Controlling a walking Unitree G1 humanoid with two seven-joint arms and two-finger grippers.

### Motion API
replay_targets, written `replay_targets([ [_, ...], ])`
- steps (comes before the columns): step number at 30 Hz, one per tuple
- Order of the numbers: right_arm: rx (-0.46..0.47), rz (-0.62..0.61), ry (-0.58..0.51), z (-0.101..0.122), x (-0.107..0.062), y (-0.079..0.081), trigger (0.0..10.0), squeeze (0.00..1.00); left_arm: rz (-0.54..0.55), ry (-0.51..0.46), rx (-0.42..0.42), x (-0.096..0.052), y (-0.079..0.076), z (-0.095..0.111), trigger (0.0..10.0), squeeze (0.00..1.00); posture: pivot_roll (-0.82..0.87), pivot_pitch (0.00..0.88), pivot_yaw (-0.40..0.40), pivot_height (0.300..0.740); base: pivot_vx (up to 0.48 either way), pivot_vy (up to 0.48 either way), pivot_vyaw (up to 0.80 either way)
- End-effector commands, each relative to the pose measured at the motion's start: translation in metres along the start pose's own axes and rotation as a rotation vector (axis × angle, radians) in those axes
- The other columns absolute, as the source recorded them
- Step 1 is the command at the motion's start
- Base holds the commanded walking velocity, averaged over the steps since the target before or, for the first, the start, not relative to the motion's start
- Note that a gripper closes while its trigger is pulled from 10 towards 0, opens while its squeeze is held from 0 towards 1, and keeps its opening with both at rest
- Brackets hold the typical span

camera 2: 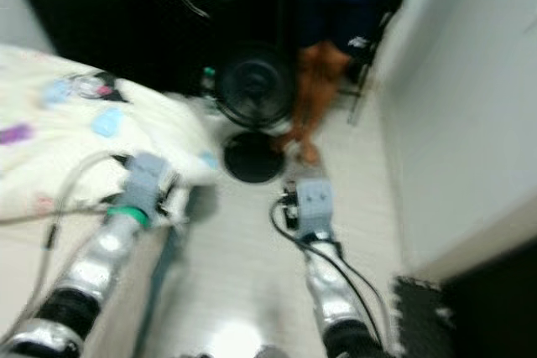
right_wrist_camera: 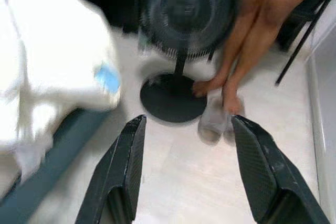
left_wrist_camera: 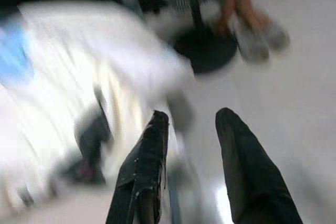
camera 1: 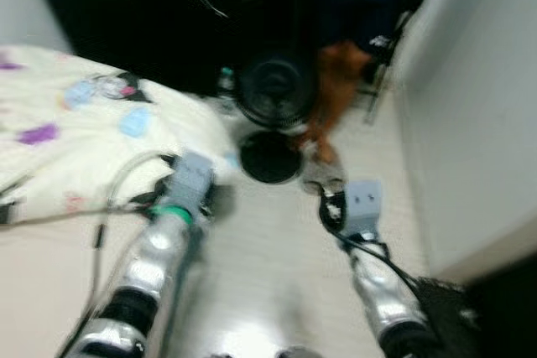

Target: Clean up the room

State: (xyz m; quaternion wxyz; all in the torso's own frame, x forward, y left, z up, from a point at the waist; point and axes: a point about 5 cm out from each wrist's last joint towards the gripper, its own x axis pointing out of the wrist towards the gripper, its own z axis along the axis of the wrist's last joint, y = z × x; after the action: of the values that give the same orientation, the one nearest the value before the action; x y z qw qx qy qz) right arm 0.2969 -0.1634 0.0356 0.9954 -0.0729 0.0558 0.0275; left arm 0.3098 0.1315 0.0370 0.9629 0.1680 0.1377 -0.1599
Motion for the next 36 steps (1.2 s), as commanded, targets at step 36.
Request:
replay_targets([
  [36,-0.068,0.056,0.037,-0.015,-0.009,0.004,10.0,0.0,-0.042,0.046,0.025,-0.001,-0.013,-0.012,10.0,0.0,-0.05,0.035,0.033,0.74,0.0,0.0,0.7],
])
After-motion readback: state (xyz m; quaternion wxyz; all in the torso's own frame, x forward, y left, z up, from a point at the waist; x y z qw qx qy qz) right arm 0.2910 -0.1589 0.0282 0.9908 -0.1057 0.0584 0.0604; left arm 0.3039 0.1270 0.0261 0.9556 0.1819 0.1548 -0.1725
